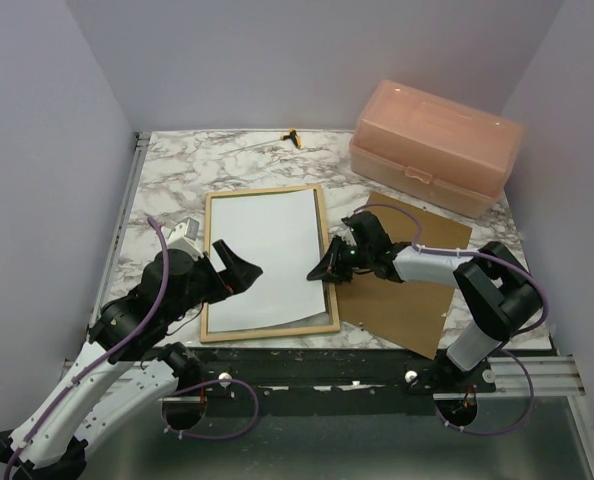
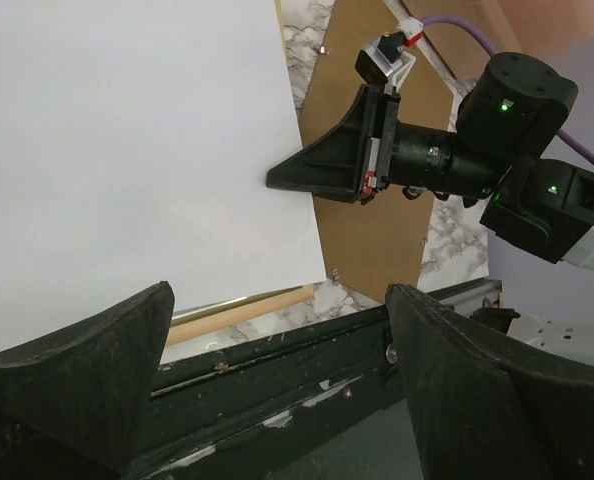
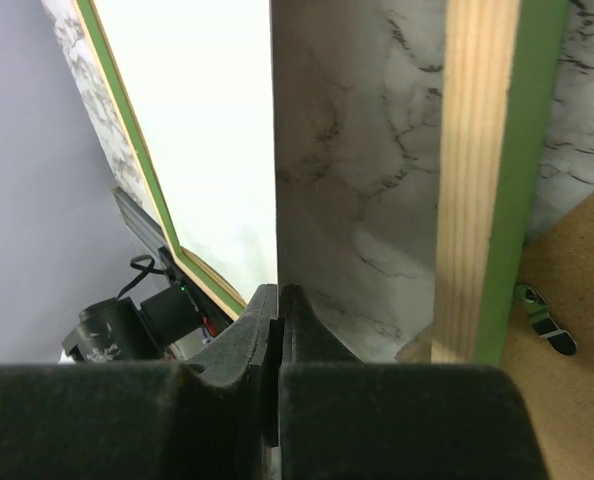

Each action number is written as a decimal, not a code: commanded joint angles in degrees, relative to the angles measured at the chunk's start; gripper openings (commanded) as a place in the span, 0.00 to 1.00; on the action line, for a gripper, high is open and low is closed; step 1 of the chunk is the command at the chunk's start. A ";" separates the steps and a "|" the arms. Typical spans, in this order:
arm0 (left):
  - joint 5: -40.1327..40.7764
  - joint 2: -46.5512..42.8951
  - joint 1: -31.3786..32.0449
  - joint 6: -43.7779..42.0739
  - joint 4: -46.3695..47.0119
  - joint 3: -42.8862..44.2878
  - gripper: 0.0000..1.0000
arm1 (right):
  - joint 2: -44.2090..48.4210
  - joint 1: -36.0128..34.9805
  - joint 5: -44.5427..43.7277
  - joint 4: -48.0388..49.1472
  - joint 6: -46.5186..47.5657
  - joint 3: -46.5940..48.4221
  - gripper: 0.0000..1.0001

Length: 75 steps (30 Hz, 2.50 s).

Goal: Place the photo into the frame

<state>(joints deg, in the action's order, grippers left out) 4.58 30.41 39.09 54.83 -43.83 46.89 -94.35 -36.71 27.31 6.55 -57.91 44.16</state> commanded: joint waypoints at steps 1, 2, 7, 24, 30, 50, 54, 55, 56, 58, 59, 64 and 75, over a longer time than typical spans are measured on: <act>-1.14 -0.85 -0.24 0.37 0.59 -0.74 0.91 | 1.35 -0.38 -3.84 4.32 -2.43 -1.99 0.01; -1.17 -0.81 -0.24 0.37 0.60 -0.84 0.91 | 1.44 -0.44 -3.91 4.91 -2.72 -2.30 0.01; -1.01 -0.99 -0.21 0.30 0.38 -0.93 0.91 | 1.08 -0.55 -4.63 4.88 -1.67 -2.74 0.05; -1.15 -1.13 -0.24 0.19 -0.08 -1.21 0.91 | -1.34 -1.03 -4.81 -4.55 4.97 4.37 0.48; -1.20 -1.05 -0.21 0.02 -0.12 -1.29 0.91 | 1.43 -1.26 -12.03 -15.65 10.23 8.48 0.59; -1.75 0.06 -0.23 -0.51 0.68 -1.34 0.91 | 8.29 1.47 -17.25 -27.71 15.89 3.78 0.71; -2.00 0.34 -0.24 -0.57 1.25 -1.71 0.92 | 8.58 1.46 -13.04 -24.52 15.27 0.35 0.60; -2.11 0.48 -0.19 -0.60 1.51 -1.87 0.91 | 8.17 1.40 -12.46 -24.06 15.18 -0.07 0.59; -2.27 0.61 -0.22 -0.56 1.64 -1.96 0.92 | 7.51 1.38 -12.06 -23.93 15.11 -0.25 0.58; -2.49 0.80 -0.24 -0.60 1.73 -2.13 0.92 | 6.64 1.27 -10.45 -22.80 14.78 -0.65 0.56; -2.56 0.85 -0.24 -0.56 1.69 -2.16 0.92 | 6.31 1.15 -10.14 -22.24 14.55 -0.64 0.55; -2.27 0.70 -0.24 -0.89 1.47 -1.98 0.92 | 4.87 0.25 -9.07 -21.58 14.35 0.76 0.51; -2.21 1.08 -0.24 -1.21 1.23 -1.82 0.92 | 0.03 -1.23 -8.37 -20.61 13.62 4.40 0.24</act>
<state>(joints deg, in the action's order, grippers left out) 3.18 31.40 39.09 54.43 -42.94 45.41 -92.38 -37.32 18.50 -14.81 -43.70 46.37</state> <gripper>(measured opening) 0.915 0.310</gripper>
